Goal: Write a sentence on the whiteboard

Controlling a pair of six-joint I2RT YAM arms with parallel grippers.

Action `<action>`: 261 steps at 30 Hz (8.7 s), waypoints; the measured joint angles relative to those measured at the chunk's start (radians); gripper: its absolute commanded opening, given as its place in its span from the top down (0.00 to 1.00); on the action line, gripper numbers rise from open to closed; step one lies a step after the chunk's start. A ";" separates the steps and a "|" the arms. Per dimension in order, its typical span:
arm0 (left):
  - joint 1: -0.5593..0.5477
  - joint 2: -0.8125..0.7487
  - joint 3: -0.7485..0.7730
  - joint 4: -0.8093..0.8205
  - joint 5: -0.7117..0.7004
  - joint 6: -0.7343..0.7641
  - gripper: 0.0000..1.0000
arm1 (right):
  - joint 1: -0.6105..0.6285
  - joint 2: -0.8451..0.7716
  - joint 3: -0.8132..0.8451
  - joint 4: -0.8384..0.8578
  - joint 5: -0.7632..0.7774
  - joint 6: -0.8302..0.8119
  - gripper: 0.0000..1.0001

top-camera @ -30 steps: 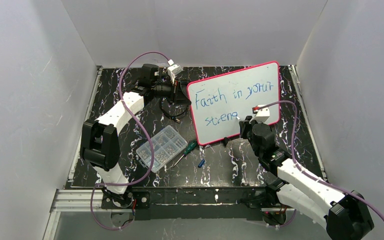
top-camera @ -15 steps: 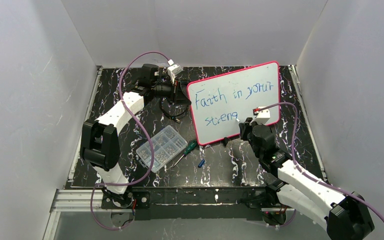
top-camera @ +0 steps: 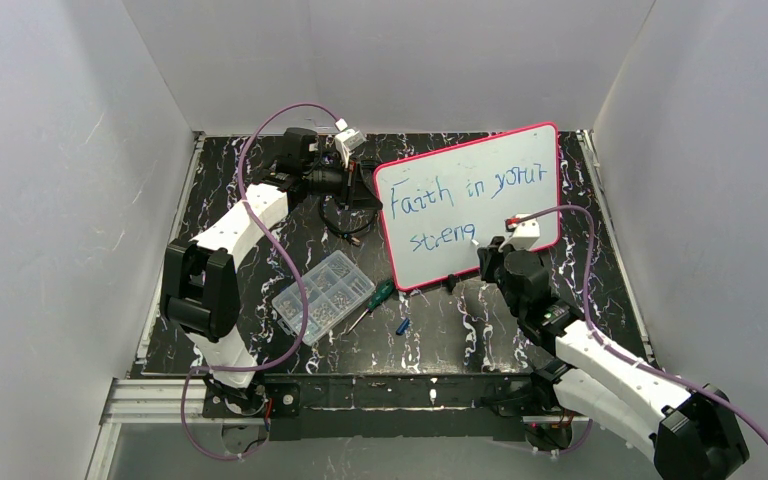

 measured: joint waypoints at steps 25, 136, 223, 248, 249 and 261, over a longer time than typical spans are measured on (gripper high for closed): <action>0.000 0.000 0.000 0.000 0.005 -0.004 1.00 | 0.016 -0.027 -0.014 -0.047 -0.053 0.031 0.99; -0.001 0.000 0.000 0.000 0.008 -0.004 1.00 | -0.094 0.046 0.105 -0.019 -0.075 -0.105 0.99; -0.001 0.000 0.000 0.001 0.011 -0.007 1.00 | -0.094 0.042 0.045 -0.026 0.070 -0.098 0.99; -0.001 0.000 0.000 0.001 0.011 -0.007 1.00 | -0.108 0.114 0.139 0.095 0.093 -0.191 0.99; -0.001 0.000 0.000 0.001 0.011 -0.007 1.00 | -0.108 0.114 0.138 0.096 0.093 -0.190 0.99; -0.001 0.000 0.000 0.003 0.011 -0.008 1.00 | -0.108 0.111 0.116 0.086 0.089 -0.185 0.99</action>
